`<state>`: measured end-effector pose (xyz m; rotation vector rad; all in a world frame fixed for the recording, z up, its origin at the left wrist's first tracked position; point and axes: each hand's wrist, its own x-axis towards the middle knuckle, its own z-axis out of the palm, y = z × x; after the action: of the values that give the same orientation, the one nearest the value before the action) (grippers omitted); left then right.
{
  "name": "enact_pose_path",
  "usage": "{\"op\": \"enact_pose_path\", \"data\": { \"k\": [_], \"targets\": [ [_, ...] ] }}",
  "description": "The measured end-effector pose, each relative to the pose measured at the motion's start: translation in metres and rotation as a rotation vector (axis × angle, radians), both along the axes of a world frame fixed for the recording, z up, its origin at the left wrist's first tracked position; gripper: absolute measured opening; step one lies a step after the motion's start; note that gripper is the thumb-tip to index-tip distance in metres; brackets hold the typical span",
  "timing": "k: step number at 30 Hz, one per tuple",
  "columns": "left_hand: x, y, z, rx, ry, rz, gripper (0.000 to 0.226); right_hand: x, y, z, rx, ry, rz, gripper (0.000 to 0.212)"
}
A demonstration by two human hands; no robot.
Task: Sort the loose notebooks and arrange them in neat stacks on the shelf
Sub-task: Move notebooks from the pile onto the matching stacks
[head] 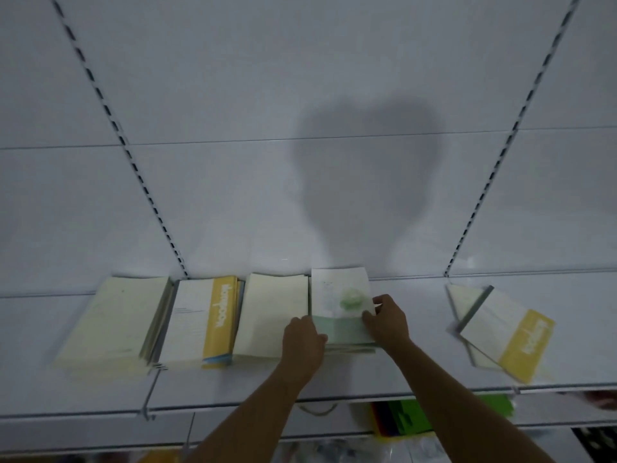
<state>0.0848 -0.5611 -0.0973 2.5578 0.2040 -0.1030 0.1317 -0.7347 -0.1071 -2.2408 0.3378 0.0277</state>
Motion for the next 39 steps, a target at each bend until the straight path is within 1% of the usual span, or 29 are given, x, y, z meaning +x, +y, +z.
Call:
{"op": "enact_pose_path", "data": {
  "k": [2, 4, 7, 11, 14, 17, 20, 23, 26, 29, 34, 37, 39],
  "targets": [
    [-0.001, 0.0, -0.003, 0.048, -0.004, -0.015, 0.036, 0.0, 0.002, 0.0, -0.038, -0.006, 0.007, 0.034],
    [-0.002, 0.002, -0.007, 0.052, -0.012, -0.004, 0.037, 0.001, 0.006, 0.001, -0.073, 0.007, 0.022, 0.037],
    [-0.001, -0.002, -0.009, 0.094, -0.067, 0.004, 0.035, 0.0, -0.001, 0.003, -0.092, 0.027, 0.005, 0.041],
    [0.004, -0.031, 0.005, 0.089, -0.191, 0.001, 0.028, -0.002, -0.043, 0.006, -0.093, 0.008, -0.077, 0.037],
    [0.007, -0.073, 0.013, 0.021, -0.219, -0.058, 0.023, -0.007, -0.092, 0.011, -0.126, 0.004, -0.17, 0.033],
    [0.008, -0.121, 0.011, -0.068, -0.181, -0.128, 0.021, -0.017, -0.146, 0.015, -0.152, 0.011, -0.287, 0.034],
    [0.008, -0.167, 0.002, -0.127, -0.123, -0.2, 0.023, -0.034, -0.2, 0.012, -0.223, 0.068, -0.39, 0.04],
    [0.005, -0.208, -0.01, -0.149, -0.072, -0.276, 0.029, -0.051, -0.244, 0.004, -0.294, 0.164, -0.47, 0.046],
    [0.003, -0.241, -0.019, -0.173, -0.014, -0.313, 0.037, -0.064, -0.274, -0.004, -0.308, 0.24, -0.519, 0.058],
    [0.009, -0.266, -0.021, -0.19, 0.027, -0.307, 0.038, -0.068, -0.288, -0.013, -0.293, 0.258, -0.485, 0.065],
    [0.022, -0.288, -0.022, -0.183, 0.08, -0.275, 0.037, -0.065, -0.285, -0.019, -0.196, 0.192, -0.42, 0.054],
    [0.029, -0.29, -0.027, -0.22, 0.122, -0.195, 0.043, -0.062, -0.283, -0.02, -0.11, 0.186, -0.458, 0.053],
    [0.031, -0.289, -0.03, -0.217, 0.143, -0.211, 0.039, -0.061, -0.282, -0.021, -0.089, 0.192, -0.472, 0.054]
  ]
}}
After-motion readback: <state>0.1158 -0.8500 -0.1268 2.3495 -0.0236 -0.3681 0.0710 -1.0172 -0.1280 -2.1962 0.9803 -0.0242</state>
